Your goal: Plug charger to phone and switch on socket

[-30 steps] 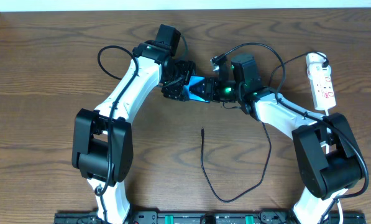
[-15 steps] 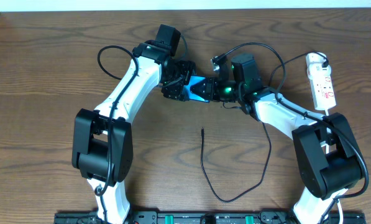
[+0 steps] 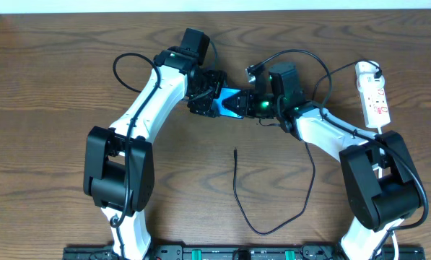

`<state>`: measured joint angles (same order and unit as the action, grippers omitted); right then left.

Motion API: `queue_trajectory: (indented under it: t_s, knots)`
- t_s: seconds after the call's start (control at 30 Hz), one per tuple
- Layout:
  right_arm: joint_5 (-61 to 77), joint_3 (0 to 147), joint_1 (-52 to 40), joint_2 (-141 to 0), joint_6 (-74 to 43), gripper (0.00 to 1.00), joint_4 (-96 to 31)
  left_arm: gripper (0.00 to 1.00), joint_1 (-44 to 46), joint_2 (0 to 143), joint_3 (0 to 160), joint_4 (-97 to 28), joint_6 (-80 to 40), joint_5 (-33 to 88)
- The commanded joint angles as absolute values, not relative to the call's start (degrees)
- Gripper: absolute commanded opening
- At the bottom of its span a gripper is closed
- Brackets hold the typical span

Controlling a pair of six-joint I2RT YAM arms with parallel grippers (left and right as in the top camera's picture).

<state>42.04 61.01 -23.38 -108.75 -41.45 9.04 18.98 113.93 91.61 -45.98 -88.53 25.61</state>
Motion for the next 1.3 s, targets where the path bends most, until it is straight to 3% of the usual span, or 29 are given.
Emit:
queue_trajectory:
  t_s: [0.0, 0.1, 0.13, 0.2, 0.23, 0.57, 0.9, 1.27]
  knots:
    - [42.5, 61.6, -23.6, -109.1, -40.0, 0.03, 9.6, 0.22, 19.1, 112.3, 92.0, -46.2, -88.8, 26.7]
    - [42.5, 61.6, -23.6, -109.1, -40.0, 0.02, 9.6, 0.41, 19.1, 112.3, 92.0, -46.2, -88.8, 26.7]
    - [42.5, 61.6, -23.6, -109.1, -40.0, 0.02, 9.6, 0.5, 19.1, 112.3, 92.0, -46.2, -88.8, 26.7]
    - [42.5, 61.6, -23.6, -109.1, -40.0, 0.02, 9.6, 0.85, 19.1, 112.3, 92.0, -46.2, -88.8, 26.7]
    - [42.5, 61.6, -23.6, -109.1, -40.0, 0.02, 9.6, 0.88, 19.1, 112.3, 92.0, -46.2, -88.8, 26.7]
    - [40.8, 61.6, -22.6, -109.1, -40.4, 0.01, 9.6, 0.9, 18.9, 112.3, 92.0, -45.7, -86.7, 26.4]
    - [39.9, 61.6, -17.6, -109.1, -66.8, 0.01, 16.5, 0.9, 18.9, 112.3, 92.0, -40.5, -82.3, 26.4]
    - [39.5, 61.6, -15.2, -109.1, -85.0, 0.01, 18.3, 0.9, 18.9, 112.3, 92.0, -31.7, -82.1, 26.3]
